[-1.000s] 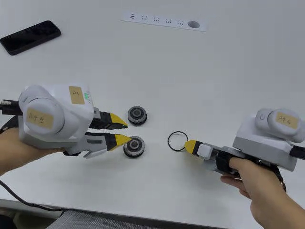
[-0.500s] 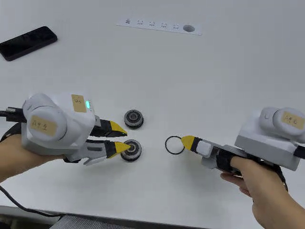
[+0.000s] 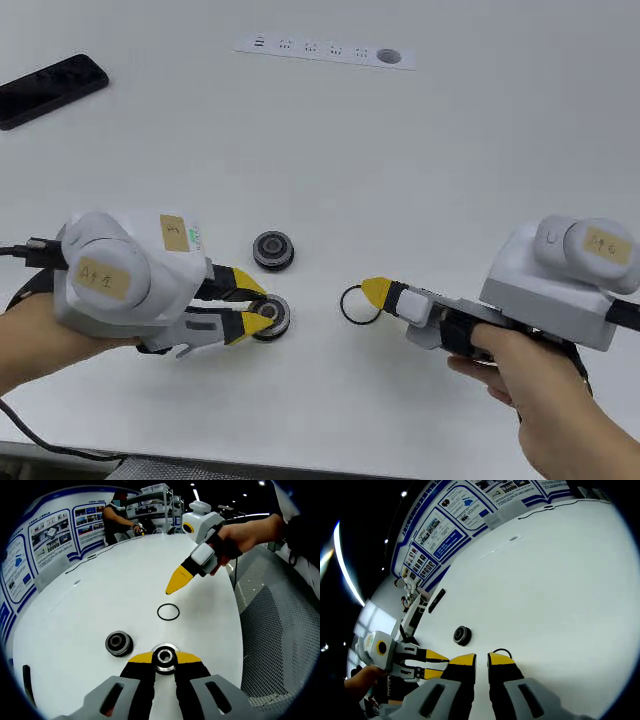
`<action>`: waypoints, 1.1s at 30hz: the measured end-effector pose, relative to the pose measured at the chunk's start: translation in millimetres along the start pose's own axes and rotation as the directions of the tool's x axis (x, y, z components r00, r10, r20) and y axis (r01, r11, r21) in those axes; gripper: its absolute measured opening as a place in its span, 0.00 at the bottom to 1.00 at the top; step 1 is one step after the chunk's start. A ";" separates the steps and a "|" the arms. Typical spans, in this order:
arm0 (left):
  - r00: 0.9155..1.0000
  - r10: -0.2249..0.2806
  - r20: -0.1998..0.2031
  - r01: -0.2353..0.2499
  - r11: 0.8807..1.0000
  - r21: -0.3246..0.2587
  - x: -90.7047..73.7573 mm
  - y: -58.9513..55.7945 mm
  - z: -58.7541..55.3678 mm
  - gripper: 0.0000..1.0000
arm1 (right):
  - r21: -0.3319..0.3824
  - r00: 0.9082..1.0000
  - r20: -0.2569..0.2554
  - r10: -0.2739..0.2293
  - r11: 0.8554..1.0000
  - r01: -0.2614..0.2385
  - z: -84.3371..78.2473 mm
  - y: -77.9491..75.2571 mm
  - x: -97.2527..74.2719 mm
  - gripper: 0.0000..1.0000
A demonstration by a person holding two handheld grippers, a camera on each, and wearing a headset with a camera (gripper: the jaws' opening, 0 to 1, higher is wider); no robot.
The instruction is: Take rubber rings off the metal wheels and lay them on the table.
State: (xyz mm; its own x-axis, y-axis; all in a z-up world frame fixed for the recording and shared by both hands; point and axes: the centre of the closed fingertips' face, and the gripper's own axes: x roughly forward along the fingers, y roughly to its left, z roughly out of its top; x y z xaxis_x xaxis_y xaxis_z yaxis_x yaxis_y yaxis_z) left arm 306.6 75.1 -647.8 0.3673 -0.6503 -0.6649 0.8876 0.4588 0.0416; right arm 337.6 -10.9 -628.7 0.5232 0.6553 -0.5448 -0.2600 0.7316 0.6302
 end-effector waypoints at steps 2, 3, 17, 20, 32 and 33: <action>1.000 -0.001 -0.006 0.001 1.000 0.005 0.7 -0.9 0.6 0.14 | 0.013 1.000 0.004 0.004 1.000 -0.004 1.9 0.7 -0.1 0.10; 1.000 -0.003 -0.009 0.003 1.000 0.007 1.2 -1.3 0.5 0.14 | 0.020 1.000 0.012 0.011 1.000 -0.012 3.8 1.9 0.2 0.10; 0.999 -0.012 -0.037 0.013 1.000 0.021 2.9 -4.9 -2.1 0.14 | 0.049 0.999 0.019 0.047 0.998 -0.048 5.6 9.2 2.3 0.10; 0.998 -0.016 -0.056 0.018 0.999 0.028 3.2 -4.4 -2.1 0.13 | 0.029 0.997 -0.009 0.080 0.996 -0.080 -0.6 16.6 5.3 0.09; 0.996 -0.027 -0.085 0.031 0.998 0.050 3.5 0.4 -7.6 0.13 | 0.056 0.978 -0.068 0.199 0.979 -0.195 -32.2 41.2 25.9 0.24; 0.996 -0.028 -0.083 0.033 0.998 0.053 3.5 0.8 -7.9 0.13 | 0.066 0.976 -0.069 0.208 0.977 -0.203 -35.2 42.6 28.4 0.25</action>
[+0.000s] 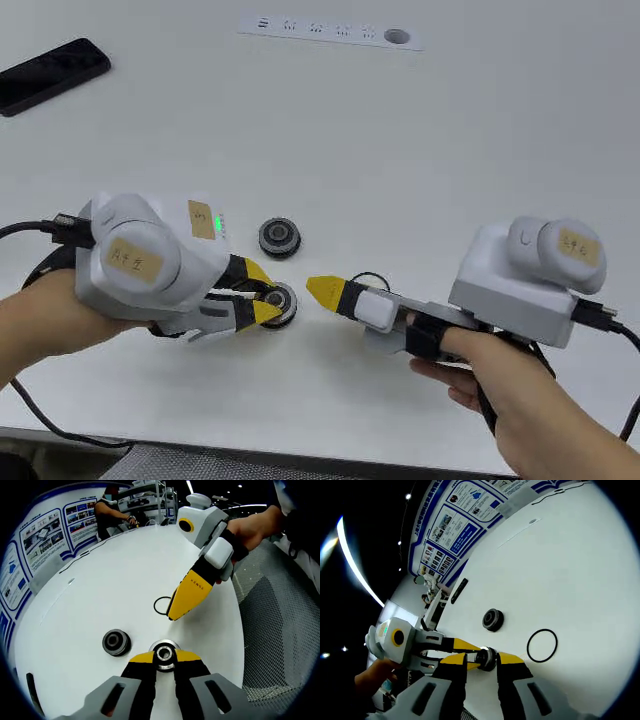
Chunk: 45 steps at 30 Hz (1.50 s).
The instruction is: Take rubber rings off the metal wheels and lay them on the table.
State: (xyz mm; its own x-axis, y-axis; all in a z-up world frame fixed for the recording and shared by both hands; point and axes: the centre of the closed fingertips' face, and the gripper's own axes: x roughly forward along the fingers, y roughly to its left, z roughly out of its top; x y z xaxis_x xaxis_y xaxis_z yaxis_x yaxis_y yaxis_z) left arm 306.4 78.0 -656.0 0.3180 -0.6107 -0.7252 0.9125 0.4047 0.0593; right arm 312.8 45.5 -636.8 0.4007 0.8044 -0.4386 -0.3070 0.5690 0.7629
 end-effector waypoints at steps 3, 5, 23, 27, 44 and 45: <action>1.000 -0.001 0.007 0.001 1.000 -0.001 0.3 1.1 -1.1 0.13 | -0.005 1.000 -0.028 0.010 1.000 -0.010 -9.0 3.5 5.1 0.26; 1.000 0.000 0.008 0.000 1.000 0.005 0.5 1.3 -1.1 0.13 | 0.011 0.999 -0.040 0.020 1.000 -0.019 -13.6 6.1 8.8 0.28; 1.000 0.001 0.026 -0.002 1.000 0.017 0.9 -1.1 2.4 0.13 | 0.093 0.999 -0.039 0.025 0.995 -0.021 -16.8 2.2 25.6 0.34; 1.000 0.001 0.026 -0.002 1.000 0.020 0.9 -2.0 3.5 0.13 | 0.109 0.998 -0.045 0.034 0.994 -0.029 -19.5 3.7 26.8 0.33; 0.999 0.002 0.033 -0.003 1.000 0.012 0.8 -2.3 3.2 0.13 | 0.213 0.995 -0.010 0.104 0.972 -0.100 -21.1 1.8 17.6 0.27; 0.999 0.002 0.035 -0.002 1.000 0.010 0.7 -2.7 3.5 0.13 | 0.209 0.994 -0.002 0.106 0.972 -0.103 -20.2 3.1 16.4 0.26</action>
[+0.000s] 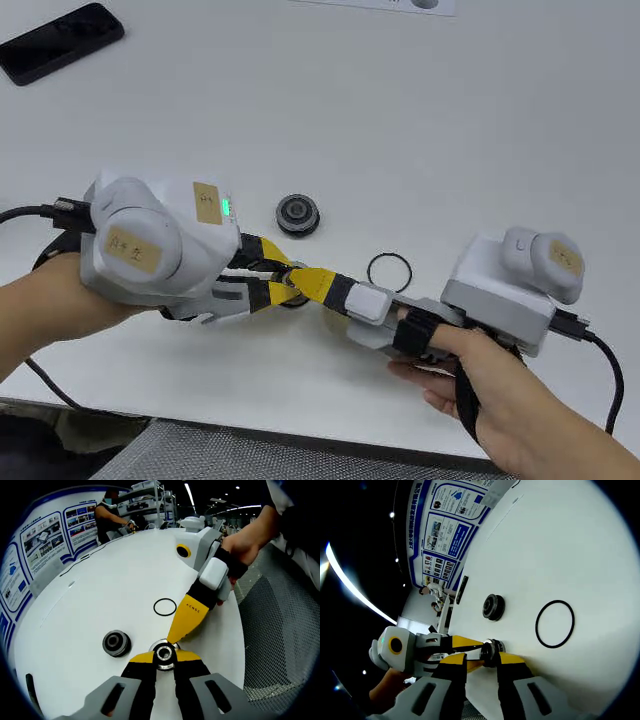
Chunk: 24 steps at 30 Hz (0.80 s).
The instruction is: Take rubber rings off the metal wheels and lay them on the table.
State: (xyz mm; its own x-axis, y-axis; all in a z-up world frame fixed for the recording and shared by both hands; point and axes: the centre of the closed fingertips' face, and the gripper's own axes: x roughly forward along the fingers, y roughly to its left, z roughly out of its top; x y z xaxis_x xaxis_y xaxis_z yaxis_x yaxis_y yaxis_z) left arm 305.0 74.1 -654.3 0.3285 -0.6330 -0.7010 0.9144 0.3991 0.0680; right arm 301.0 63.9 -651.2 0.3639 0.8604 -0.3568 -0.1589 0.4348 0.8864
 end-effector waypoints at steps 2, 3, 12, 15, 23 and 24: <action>1.000 0.000 -0.001 0.000 1.000 0.003 0.1 -0.1 0.0 0.13 | -0.014 1.000 0.001 0.004 1.000 -0.004 1.3 0.9 -0.7 0.23; 1.000 0.000 -0.002 0.000 1.000 0.004 0.1 0.0 0.0 0.13 | -0.016 1.000 -0.003 0.003 1.000 -0.003 1.2 1.1 0.0 0.23; 1.000 0.001 -0.003 -0.001 1.000 0.003 -0.1 -0.6 1.0 0.13 | -0.005 0.999 -0.014 -0.043 0.999 0.043 2.1 -9.6 1.8 0.13; 1.000 0.001 -0.004 -0.001 1.000 0.003 -0.1 -0.6 1.2 0.13 | -0.003 0.998 -0.019 -0.060 0.998 0.060 2.4 -13.0 2.3 0.09; 1.000 0.002 -0.004 -0.002 1.000 0.004 -0.1 -0.3 1.2 0.13 | -0.027 0.994 -0.031 -0.101 0.995 0.100 2.9 -17.0 3.3 0.03; 1.000 0.002 -0.003 -0.002 1.000 0.003 -0.2 -0.3 1.1 0.13 | -0.035 0.994 -0.031 -0.102 0.994 0.101 2.9 -16.8 3.1 0.03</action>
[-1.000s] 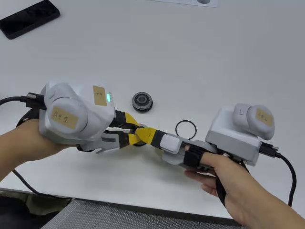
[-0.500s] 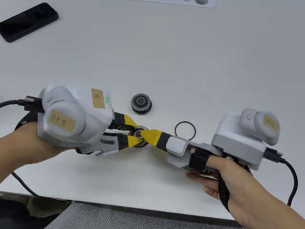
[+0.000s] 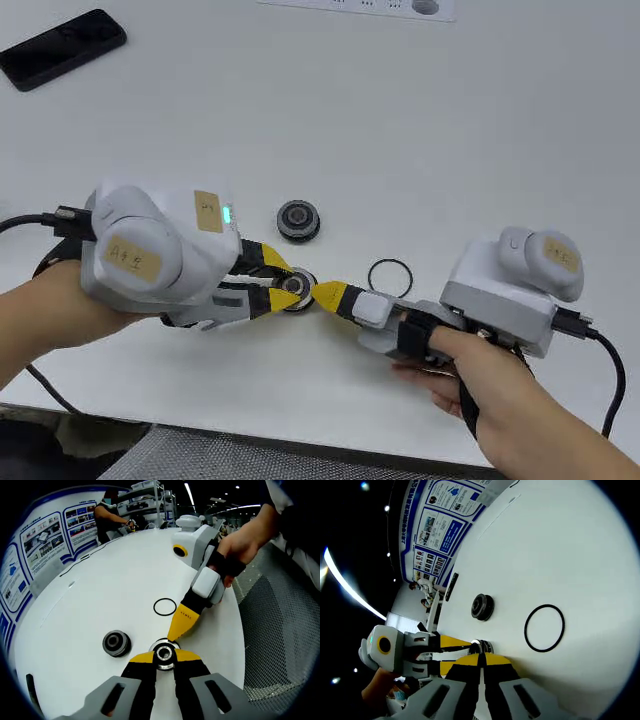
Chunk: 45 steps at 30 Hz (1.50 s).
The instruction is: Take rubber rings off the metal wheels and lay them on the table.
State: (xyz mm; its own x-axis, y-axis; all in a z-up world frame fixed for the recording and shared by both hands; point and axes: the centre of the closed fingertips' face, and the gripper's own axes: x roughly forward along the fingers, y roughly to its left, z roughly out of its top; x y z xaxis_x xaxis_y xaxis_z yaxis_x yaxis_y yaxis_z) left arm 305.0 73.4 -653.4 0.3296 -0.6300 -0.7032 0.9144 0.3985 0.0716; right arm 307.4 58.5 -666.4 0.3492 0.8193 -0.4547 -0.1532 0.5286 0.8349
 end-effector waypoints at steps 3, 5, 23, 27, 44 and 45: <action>1.000 0.001 0.001 -0.001 1.000 0.000 0.0 0.1 -0.1 0.13 | 0.003 1.000 0.000 -0.010 1.000 0.010 0.3 0.2 -0.8 0.02; 1.000 0.001 0.000 -0.001 1.000 0.000 0.1 0.1 -0.1 0.13 | -0.037 1.000 -0.003 -0.030 0.999 0.030 0.6 0.2 -0.9 0.02; 1.000 0.010 0.016 -0.010 1.000 -0.012 0.0 0.5 -0.6 0.13 | -0.135 0.997 -0.011 -0.076 0.988 0.074 1.9 6.6 -1.2 0.00; 1.000 0.011 0.020 -0.010 1.000 -0.015 -0.2 0.4 -0.4 0.13 | -0.133 0.997 -0.012 -0.077 0.988 0.075 1.9 6.6 -1.3 0.00; 1.000 0.011 0.019 -0.010 1.000 -0.013 -0.7 -0.1 -0.4 0.13 | -0.199 0.996 -0.011 -0.090 0.976 0.086 0.8 10.8 -0.1 0.00; 1.000 0.011 0.019 -0.011 1.000 -0.014 -0.7 -0.1 -0.4 0.13 | -0.205 0.996 -0.011 -0.091 0.975 0.087 0.8 10.8 0.1 0.00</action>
State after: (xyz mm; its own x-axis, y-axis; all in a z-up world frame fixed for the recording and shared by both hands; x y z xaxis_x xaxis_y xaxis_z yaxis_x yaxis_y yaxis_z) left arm 304.6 74.0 -653.2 0.3443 -0.6384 -0.6884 0.9074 0.4145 0.0694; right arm 306.5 64.1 -657.1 0.3519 0.7700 -0.5322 -0.3086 0.6322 0.7107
